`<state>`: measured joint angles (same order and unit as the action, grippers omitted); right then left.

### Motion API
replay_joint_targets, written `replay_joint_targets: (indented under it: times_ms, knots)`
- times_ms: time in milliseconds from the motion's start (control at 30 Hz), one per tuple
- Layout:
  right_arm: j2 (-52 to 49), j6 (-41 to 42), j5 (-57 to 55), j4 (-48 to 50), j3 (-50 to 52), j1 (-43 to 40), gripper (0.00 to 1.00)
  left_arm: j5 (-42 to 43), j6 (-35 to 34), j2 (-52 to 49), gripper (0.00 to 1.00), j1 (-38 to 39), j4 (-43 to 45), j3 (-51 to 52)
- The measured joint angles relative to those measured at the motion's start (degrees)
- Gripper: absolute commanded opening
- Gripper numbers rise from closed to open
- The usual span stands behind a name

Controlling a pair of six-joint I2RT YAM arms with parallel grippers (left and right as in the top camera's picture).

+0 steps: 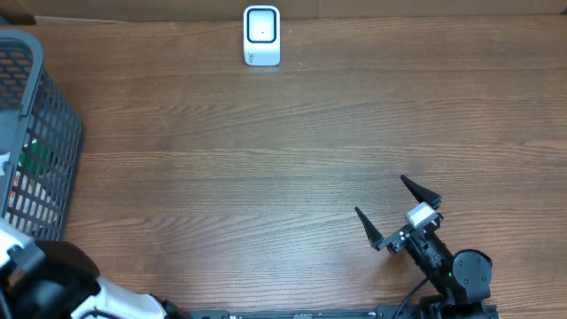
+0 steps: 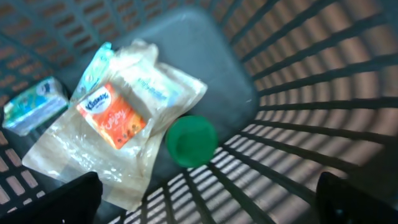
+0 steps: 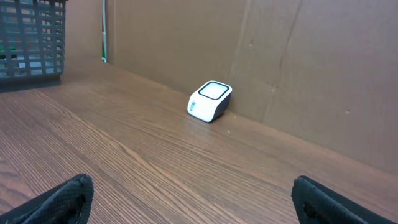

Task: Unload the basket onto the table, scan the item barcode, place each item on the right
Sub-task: 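Reach the left gripper into the basket and grasp the green-lidded jar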

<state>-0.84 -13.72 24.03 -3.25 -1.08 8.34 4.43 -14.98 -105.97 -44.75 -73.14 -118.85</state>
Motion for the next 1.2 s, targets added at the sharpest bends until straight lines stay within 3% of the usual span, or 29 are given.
replay_joint_targets:
  times_ms: [733,1200]
  knots:
    - [0.00,-0.02,-0.02,0.00,0.00,0.00,1.00,-0.83,2.05,-21.35,0.96,0.15,-0.52,0.00]
    - [0.00,0.00,0.00,0.00,0.00,0.00,1.00,0.04,3.82,-22.75,0.88,1.75,-1.73,-0.02]
